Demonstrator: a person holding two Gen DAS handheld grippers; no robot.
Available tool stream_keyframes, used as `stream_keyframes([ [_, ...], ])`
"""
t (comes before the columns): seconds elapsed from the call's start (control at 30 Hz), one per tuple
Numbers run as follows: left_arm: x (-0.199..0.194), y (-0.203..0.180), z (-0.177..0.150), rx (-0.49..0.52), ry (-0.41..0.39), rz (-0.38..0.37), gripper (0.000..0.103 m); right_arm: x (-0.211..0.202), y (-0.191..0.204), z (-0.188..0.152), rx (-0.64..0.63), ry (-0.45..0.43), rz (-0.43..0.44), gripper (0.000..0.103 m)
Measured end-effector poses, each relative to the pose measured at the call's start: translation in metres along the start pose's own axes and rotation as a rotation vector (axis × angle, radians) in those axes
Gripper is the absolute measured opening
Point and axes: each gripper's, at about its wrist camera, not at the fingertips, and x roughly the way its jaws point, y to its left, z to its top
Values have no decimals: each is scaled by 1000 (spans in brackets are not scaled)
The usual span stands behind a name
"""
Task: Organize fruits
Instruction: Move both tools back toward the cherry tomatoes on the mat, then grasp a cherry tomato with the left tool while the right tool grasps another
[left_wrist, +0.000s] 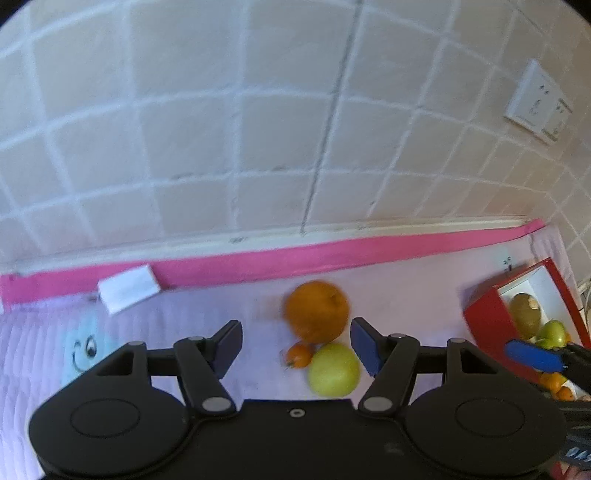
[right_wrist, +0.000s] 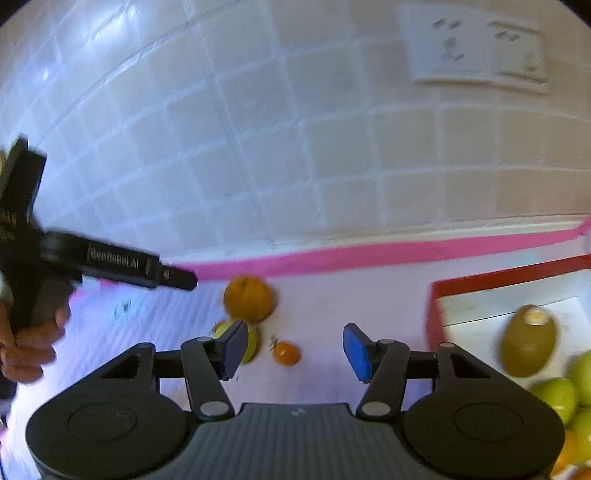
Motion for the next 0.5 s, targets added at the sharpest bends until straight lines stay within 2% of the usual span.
stream_keyframes([
  [0.1,9,12,-7,-6,21,25,69,23,12,-8,-39,47,0,48],
  [0.23,22,23,-18,34,38,51,59,50,22,-14,-111,97,-4,45],
  [0.37,28,18,-32,203,-8,57,59,70,25,-18,-161,127,-13,42],
  [0.5,36,6,-44,385,-28,38,60,80,21,-23,-151,135,-8,38],
])
